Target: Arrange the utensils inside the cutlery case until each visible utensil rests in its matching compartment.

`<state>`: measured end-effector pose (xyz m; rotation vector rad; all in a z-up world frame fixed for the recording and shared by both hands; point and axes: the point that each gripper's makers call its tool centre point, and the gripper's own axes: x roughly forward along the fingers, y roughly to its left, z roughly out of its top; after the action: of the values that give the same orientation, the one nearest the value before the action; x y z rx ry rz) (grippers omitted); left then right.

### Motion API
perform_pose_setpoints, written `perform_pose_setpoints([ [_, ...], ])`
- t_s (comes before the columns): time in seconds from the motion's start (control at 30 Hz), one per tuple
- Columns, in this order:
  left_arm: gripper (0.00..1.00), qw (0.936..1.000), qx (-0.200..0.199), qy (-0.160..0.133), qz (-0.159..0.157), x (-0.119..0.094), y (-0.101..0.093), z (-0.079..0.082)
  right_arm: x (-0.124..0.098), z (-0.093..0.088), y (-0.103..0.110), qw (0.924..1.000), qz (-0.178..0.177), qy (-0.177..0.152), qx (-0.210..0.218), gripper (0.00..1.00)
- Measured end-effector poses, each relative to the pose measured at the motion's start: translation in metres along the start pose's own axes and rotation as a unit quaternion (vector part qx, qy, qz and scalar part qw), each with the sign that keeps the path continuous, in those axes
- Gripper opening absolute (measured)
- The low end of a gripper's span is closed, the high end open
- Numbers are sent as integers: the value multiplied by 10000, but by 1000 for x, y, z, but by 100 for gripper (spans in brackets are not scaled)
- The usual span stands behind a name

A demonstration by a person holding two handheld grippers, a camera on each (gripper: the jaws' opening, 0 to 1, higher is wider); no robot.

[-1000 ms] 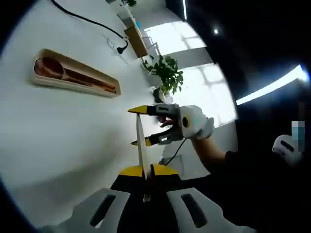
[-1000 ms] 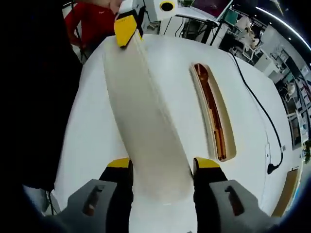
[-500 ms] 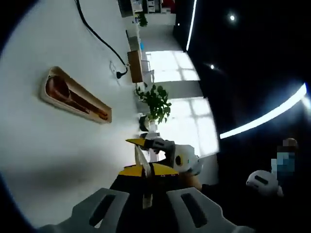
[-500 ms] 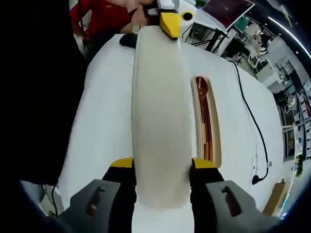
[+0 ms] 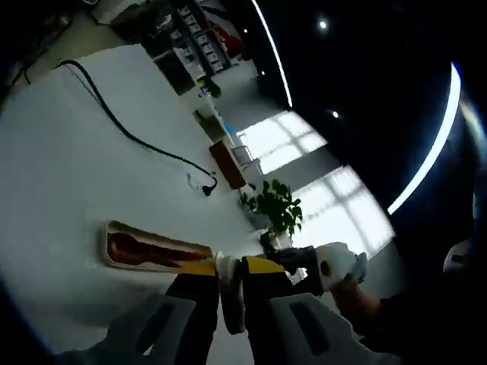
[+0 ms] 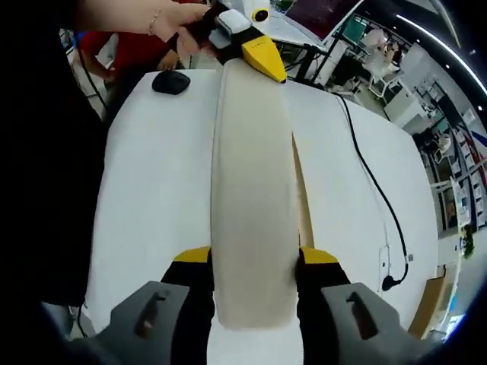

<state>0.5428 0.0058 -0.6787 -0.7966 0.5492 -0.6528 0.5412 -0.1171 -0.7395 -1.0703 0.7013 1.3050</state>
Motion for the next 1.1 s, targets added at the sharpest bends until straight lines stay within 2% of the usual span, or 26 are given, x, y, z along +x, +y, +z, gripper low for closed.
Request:
perform_pose_setpoints([
  [0.07, 16, 9982, 463, -42, 373, 3, 8, 4, 2, 1, -5, 10000, -11, 13, -8, 40],
  [0.13, 19, 9950, 796, 30, 604, 7, 11, 5, 6, -1, -11, 9999, -14, 79, -72, 40],
  [0.2, 21, 9919, 998, -56, 784, 10, 17, 10, 13, -2, -19, 9998, 19, 121, -163, 40],
  [0.33, 25, 9853, 1147, 111, 1261, 15, 41, 13, 29, -2, -36, 9989, 178, 255, -341, 40],
  [0.53, 26, 9846, 1071, 83, 1381, 21, 60, 26, 46, -1, -48, 9983, 444, 268, -246, 40],
  [0.77, 26, 9859, 830, 147, 1443, 26, 79, 18, 60, -7, -46, 9958, 774, 446, -212, 40],
  [0.87, 29, 9795, 1139, 246, 1641, 29, 89, 16, 66, -12, -41, 9944, 912, 534, -69, 40],
  [0.97, 29, 9792, 1120, 255, 1670, 33, 94, 13, 72, -17, -41, 9936, 955, 603, -66, 40],
  [1.03, 31, 9767, 1203, 278, 1758, 34, 99, 12, 74, -18, -41, 9931, 993, 627, -33, 40],
  [1.1, 33, 9713, 1473, 394, 1827, 35, 103, 8, 76, -20, -38, 9921, 1055, 678, 21, 40],
])
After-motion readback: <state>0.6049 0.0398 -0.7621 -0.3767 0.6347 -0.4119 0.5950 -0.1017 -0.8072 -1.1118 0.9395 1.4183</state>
